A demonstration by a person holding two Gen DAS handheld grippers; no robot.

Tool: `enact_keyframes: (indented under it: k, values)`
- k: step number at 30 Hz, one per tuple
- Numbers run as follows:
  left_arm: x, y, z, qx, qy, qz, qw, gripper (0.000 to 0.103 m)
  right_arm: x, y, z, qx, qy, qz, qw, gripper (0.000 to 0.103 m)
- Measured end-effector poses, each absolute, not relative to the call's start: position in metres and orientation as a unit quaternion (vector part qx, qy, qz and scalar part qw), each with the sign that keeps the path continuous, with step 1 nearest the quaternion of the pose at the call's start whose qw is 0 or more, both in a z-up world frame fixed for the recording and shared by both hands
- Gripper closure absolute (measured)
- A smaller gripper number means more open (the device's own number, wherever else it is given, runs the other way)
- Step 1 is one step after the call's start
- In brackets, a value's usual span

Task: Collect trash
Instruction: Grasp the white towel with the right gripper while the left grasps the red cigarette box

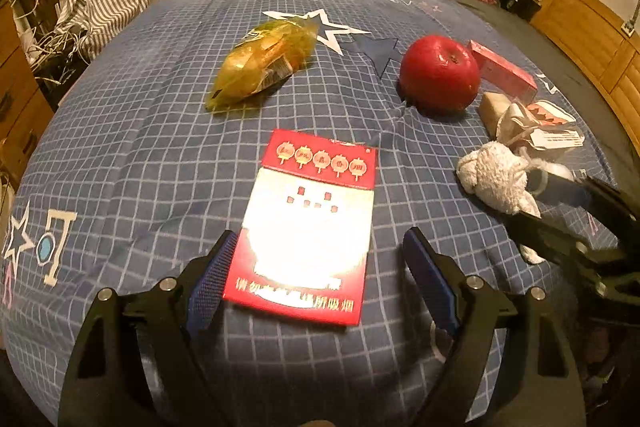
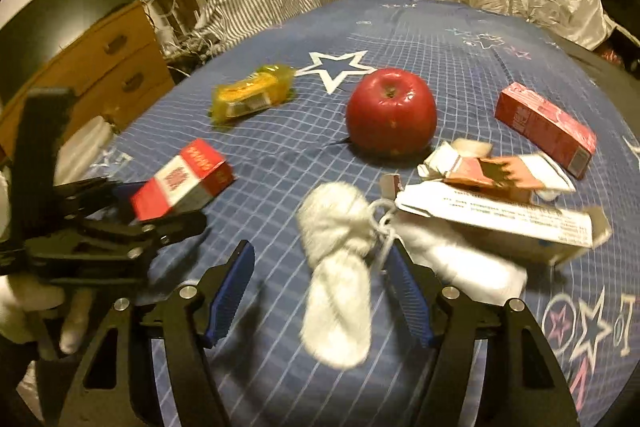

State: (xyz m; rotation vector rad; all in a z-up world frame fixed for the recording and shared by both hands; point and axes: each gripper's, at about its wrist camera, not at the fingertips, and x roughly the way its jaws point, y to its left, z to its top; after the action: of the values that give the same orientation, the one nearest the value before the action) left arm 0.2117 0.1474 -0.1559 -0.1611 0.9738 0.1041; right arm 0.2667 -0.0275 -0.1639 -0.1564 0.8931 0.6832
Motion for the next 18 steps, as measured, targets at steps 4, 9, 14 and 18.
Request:
enact_keyframes:
  k: [4,9,14,18]
  values:
    - [0.217,0.145,-0.159,-0.069,0.469,0.05,0.879,0.023,0.281,-0.014,-0.175,-0.087,0.434,0.322,0.837,0.035]
    - [0.219,0.144,-0.159,-0.062,0.467,0.058,0.88,0.036,0.284,-0.005,-0.183,-0.108,0.439,0.302,0.839,0.063]
    - [0.215,0.145,-0.157,-0.059,0.459,0.06,0.884,0.047,0.27,-0.006,-0.179,-0.104,0.422,0.291,0.852,0.067]
    - [0.2,0.14,-0.152,-0.062,0.45,0.052,0.89,0.047,0.24,-0.015,-0.167,-0.085,0.398,0.291,0.866,0.067]
